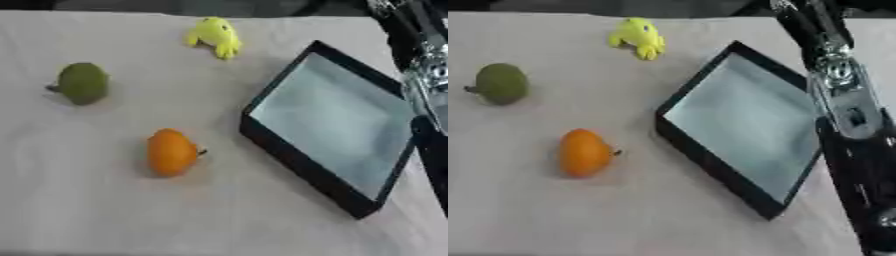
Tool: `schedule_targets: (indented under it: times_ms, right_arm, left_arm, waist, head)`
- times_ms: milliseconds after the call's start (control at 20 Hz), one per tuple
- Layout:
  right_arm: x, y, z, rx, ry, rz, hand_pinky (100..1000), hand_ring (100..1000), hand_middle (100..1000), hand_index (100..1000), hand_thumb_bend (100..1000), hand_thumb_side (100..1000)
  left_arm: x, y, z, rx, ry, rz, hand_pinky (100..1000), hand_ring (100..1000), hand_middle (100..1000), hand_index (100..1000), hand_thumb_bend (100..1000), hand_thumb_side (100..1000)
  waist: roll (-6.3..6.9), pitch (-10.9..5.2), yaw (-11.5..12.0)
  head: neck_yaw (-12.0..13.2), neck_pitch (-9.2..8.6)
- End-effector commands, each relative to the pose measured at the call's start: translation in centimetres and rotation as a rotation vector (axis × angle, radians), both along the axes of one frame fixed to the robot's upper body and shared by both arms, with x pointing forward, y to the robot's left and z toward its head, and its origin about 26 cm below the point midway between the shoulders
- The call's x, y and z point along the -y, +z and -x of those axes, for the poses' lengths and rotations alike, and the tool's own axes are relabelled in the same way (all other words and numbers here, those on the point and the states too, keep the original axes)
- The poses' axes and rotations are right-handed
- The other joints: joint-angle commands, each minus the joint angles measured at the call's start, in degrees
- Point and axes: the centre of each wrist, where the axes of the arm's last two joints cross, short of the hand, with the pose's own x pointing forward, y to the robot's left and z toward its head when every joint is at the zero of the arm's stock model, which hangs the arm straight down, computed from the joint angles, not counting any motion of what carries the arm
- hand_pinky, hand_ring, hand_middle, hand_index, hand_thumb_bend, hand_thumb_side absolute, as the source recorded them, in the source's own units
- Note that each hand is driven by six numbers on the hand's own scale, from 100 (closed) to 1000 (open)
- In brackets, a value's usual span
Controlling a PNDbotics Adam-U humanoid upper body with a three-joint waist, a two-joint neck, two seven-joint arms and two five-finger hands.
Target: Pick up objects on the table and place them in the box.
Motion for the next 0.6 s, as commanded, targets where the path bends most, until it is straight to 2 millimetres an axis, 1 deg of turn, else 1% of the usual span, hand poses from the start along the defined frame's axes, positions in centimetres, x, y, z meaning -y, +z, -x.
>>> schedule_targets:
  times_ms: [50, 400, 500, 600]
  right_arm:
    - [0.2, 1.5, -0.1, 0.036, 0.004, 0.022, 934, 806, 790, 818, 100, 638]
    - [-0.3, 1.8, -0.2, 0.037, 0.021, 0.042, 935, 813, 798, 821, 100, 635]
    - [-0.7, 2.2, -0.4, 0.045, 0.031, 0.054, 935, 817, 802, 822, 100, 616]
    - [-1.4, 3.0, -0.6, 0.059, 0.051, 0.084, 936, 824, 811, 827, 100, 577]
  left_arm:
    - [-0.3, 1.1, 0.1, 0.030, 0.003, -0.028, 697, 588, 690, 807, 100, 778]
    - [-0.3, 1.1, 0.1, 0.030, 0.001, -0.030, 698, 589, 690, 807, 100, 776]
    - [-0.3, 1.1, 0.1, 0.029, -0.001, -0.031, 698, 589, 690, 807, 100, 775]
    - [-0.3, 1.0, 0.1, 0.027, -0.002, -0.033, 698, 589, 690, 807, 100, 774]
  waist:
    - [0.08, -0.90, 0.0]
    - [0.15, -1.17, 0.1]
    - [0.16, -1.31, 0.1]
    - [0.15, -1.52, 0.1]
  head:
    - [-0.1, -0.03]
    - [-0.2, -0.03]
    - [-0.2, -0.03]
    - [-0.2, -0.03]
